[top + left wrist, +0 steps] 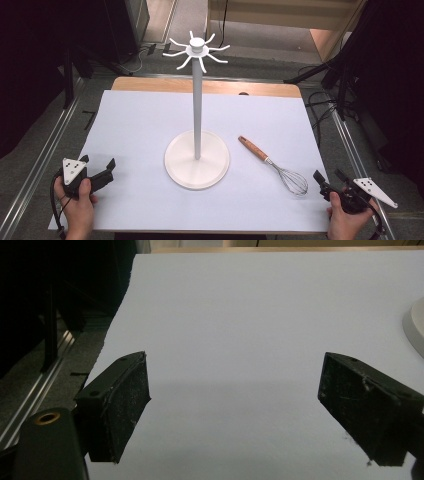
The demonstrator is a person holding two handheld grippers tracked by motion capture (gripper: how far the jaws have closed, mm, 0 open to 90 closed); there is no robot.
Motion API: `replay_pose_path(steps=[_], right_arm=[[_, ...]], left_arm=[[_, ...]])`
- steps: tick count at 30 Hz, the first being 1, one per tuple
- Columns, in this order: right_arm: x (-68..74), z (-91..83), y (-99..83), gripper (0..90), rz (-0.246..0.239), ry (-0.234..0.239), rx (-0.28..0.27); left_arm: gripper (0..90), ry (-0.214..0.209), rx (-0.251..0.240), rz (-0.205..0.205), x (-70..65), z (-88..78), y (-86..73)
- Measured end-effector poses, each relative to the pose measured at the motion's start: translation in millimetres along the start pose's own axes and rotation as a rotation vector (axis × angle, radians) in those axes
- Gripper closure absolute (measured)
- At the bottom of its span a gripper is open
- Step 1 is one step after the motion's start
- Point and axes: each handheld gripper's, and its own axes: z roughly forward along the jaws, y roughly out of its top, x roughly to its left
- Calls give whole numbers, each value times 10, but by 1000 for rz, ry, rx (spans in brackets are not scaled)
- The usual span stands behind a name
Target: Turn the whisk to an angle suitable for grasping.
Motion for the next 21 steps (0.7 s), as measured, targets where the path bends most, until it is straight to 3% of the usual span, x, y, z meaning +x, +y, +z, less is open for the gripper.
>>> replay_pose_path(steps=[10, 17, 21], right_arm=[[36, -1, 28, 192, -28, 6, -12], [92, 6, 79, 306, -63, 14, 1], [118, -4, 112, 326, -68, 23, 3]], left_arm=[[142, 3, -10, -4, -2, -12, -5], [141, 3, -5, -11, 0, -3, -2], [141, 2, -10, -3, -3, -12, -5]])
